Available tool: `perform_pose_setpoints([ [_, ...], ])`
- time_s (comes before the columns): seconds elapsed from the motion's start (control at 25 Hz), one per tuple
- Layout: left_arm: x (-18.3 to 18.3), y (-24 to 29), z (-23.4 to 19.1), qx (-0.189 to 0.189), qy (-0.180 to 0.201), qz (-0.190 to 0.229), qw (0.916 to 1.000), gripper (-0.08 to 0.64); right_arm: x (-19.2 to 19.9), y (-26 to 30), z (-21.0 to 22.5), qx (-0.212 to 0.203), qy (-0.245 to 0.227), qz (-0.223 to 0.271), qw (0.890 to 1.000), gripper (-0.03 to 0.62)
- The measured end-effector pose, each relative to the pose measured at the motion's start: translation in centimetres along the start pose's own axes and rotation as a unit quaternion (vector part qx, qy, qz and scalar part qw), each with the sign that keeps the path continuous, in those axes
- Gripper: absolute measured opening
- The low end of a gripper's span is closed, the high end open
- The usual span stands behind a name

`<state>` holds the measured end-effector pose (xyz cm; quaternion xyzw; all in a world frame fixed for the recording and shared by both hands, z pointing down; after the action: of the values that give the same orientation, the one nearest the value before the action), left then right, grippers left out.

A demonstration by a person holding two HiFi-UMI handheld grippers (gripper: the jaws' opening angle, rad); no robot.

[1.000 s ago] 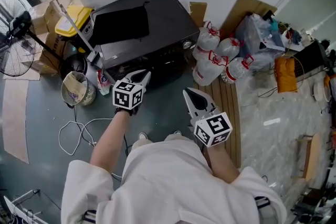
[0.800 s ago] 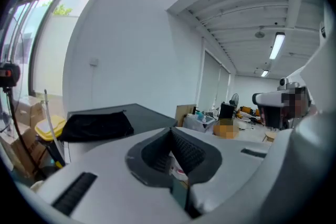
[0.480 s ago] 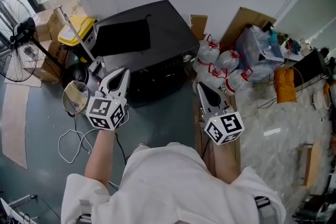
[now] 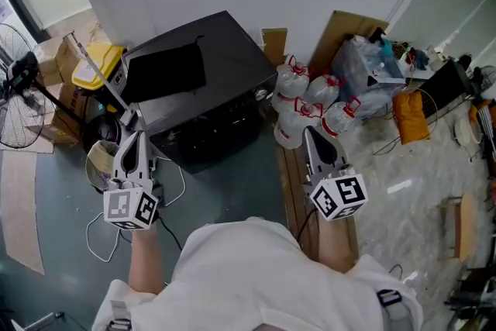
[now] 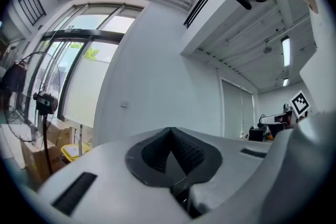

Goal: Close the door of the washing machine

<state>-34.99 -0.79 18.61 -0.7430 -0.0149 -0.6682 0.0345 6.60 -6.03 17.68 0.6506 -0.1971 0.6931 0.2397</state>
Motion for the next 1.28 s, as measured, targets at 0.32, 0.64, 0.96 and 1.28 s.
perform_pose_setpoints([
  [0.32,0.7,-0.4,0.1,0.009,-0.011,-0.005,0.9999,0.006,1.0,-1.7,-0.6,0.033,0.001,-0.015,0.999,-0.005],
  [0.64,-0.2,-0.2,1.0,0.043,-0.015,0.007,0.9989,0.006,0.7,-1.8,-2.3,0.039,-0.001,-0.008,0.999,-0.005],
  [0.96,-0.1,-1.6,0.5,0.050,-0.019,0.003,0.9986,0.006,0.7,-2.2,-4.3,0.037,-0.004,-0.019,0.999,-0.005],
  [1.28,0.0,-3.0,0.7,0.061,-0.019,-0.006,0.9979,0.006,1.3,-3.0,-6.1,0.032,0.003,-0.026,0.999,-0.005],
])
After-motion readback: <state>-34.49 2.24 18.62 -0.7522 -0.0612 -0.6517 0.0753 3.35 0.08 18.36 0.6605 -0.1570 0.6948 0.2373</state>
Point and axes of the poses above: the fingertips, and each gripper's own axes: y forward along the fingers, z to its right, x out of its underside, the point moved 9 cm from there along -y, backward along the fingers, and after that the axes turned 5 degrees about -x, right-handed, at the moved point
